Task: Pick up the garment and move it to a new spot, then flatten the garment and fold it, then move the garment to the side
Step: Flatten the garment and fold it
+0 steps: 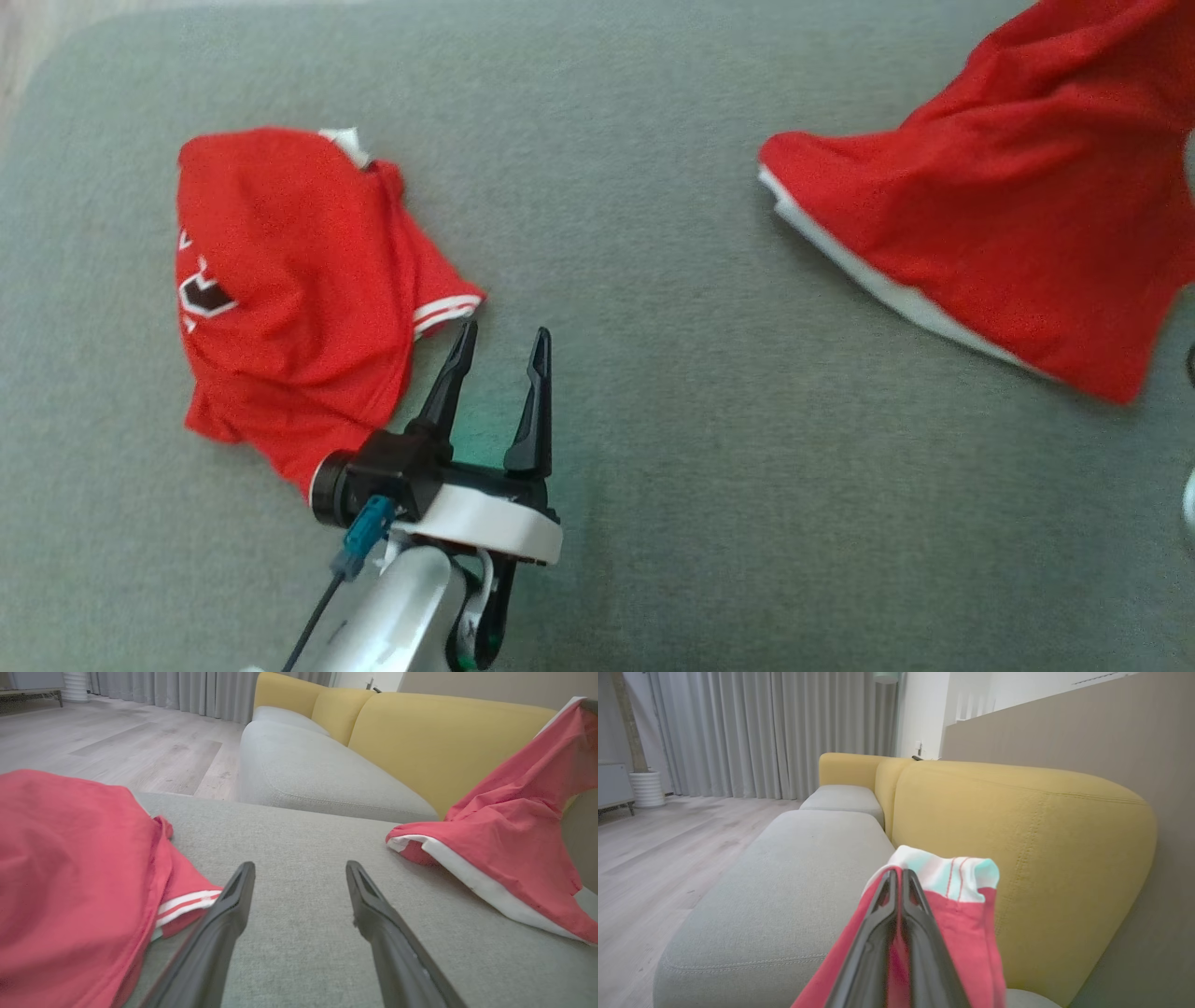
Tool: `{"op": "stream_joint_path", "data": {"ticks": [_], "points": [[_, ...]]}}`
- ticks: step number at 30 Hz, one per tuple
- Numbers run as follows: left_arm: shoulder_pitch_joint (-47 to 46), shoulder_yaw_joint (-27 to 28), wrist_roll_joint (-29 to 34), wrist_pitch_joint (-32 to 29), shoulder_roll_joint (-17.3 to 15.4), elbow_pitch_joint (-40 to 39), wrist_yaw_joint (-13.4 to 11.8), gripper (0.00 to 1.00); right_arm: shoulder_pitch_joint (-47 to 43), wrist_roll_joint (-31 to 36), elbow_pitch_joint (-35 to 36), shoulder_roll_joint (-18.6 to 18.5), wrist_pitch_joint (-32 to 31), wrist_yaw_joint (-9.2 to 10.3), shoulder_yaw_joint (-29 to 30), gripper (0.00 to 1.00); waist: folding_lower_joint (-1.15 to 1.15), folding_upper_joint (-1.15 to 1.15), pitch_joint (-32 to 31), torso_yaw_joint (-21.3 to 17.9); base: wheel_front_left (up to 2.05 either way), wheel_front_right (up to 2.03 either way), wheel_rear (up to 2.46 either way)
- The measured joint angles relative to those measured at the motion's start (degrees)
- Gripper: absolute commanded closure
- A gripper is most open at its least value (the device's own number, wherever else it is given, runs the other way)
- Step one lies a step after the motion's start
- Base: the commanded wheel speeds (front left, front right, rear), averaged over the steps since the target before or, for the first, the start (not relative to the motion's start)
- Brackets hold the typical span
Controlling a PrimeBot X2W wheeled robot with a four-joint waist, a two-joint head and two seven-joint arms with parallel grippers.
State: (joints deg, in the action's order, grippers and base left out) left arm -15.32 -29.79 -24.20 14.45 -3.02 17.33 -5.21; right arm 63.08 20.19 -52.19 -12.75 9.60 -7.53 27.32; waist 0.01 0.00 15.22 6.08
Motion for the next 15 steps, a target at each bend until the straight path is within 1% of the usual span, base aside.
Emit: {"op": "stream_joint_path", "data": {"ticks": [4,5,6,8,10,13,15], "points": [[-0.3,-0.1,0.0,0.0,0.0,-0.1,0.2,0.0,2.6,0.3,-4.2,-1.7,0.6,0.0,-2.7,1.0,0.0,0.0,1.8,1.8,0.0,0.0,0.0],[-0.4,-0.1,0.0,0.0,0.0,-0.1,0.2,0.0,3.2,0.9,-5.1,-2.2,0.8,0.0,-3.2,0.11,0.0,0.0,2.2,2.2,0.0,0.0,0.0],[-0.6,-0.2,0.0,0.0,0.0,-0.2,0.2,0.0,3.6,1.8,-5.4,-2.8,1.4,0.0,-3.6,0.0,0.0,0.0,2.6,2.4,0.0,0.0,0.0],[-1.2,-0.3,0.0,0.0,0.1,-0.3,0.1,0.0,4.1,2.2,-6.5,-3.8,2.2,0.0,-3.7,0.0,0.01,0.0,3.1,2.9,0.0,0.0,0.0],[-1.4,-0.3,-0.3,0.0,0.1,-0.6,-0.1,0.0,4.4,2.1,-7.8,-3.9,3.1,0.0,-3.7,0.0,0.01,0.0,3.1,2.9,0.0,0.0,0.0],[-1.4,-0.1,-0.6,0.0,0.1,-0.7,-0.3,0.0,4.4,1.8,-9.0,-3.1,3.7,0.0,-4.1,0.0,0.0,0.0,2.7,2.0,0.0,0.0,0.0],[-1.4,0.0,-0.6,0.0,0.1,-0.8,-0.3,0.0,4.0,0.4,-9.4,-2.0,4.3,0.0,-4.1,0.0,0.0,0.0,2.2,1.3,0.0,0.0,0.0]]}}
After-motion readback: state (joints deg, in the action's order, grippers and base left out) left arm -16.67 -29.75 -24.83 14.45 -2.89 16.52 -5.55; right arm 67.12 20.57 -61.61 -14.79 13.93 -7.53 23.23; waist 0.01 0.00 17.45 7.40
